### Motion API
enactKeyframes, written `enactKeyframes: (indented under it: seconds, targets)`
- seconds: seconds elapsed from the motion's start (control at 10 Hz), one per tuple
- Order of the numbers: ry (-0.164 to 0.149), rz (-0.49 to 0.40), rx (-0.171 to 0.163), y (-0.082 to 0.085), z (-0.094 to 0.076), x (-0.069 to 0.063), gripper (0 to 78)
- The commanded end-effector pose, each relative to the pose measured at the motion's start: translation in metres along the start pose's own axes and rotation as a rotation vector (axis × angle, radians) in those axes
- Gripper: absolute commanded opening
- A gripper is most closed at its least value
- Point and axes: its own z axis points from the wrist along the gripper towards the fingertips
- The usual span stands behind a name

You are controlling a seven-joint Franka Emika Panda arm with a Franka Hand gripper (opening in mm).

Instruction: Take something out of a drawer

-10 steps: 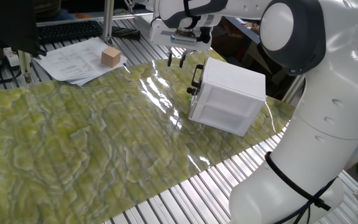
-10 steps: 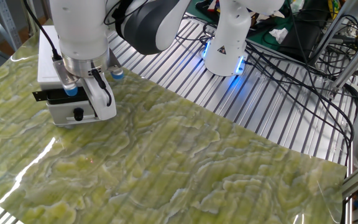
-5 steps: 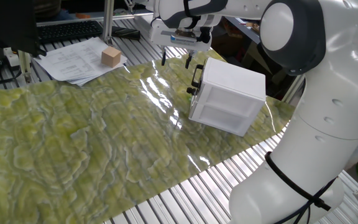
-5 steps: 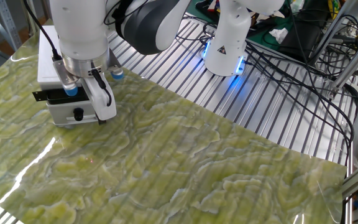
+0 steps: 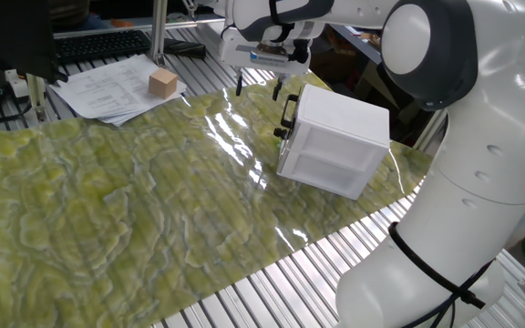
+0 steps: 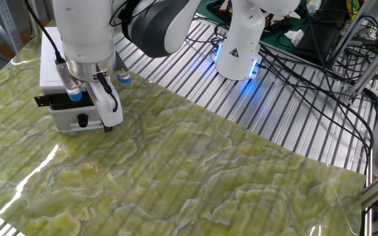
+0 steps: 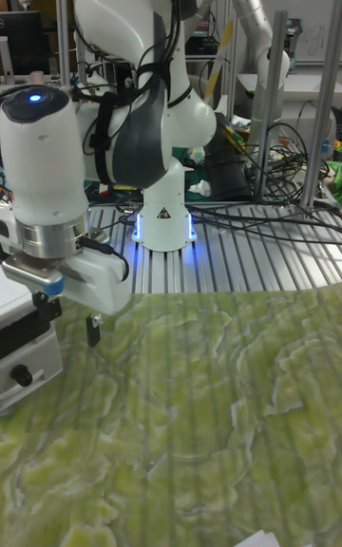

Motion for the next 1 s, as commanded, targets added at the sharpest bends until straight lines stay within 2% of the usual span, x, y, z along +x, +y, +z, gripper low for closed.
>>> enactKeyframes:
  seconds: [0.1,0.7,1.0]
  targets:
    - [0.002,-0.020,0.000,-0.023,0.011,-0.016,77.4]
    - [0.014,-0.020,0.006,-0.033,0.020,-0.023,77.4]
    - [0.019,-0.006,0.034,-0.033,0.022,-0.023,77.4]
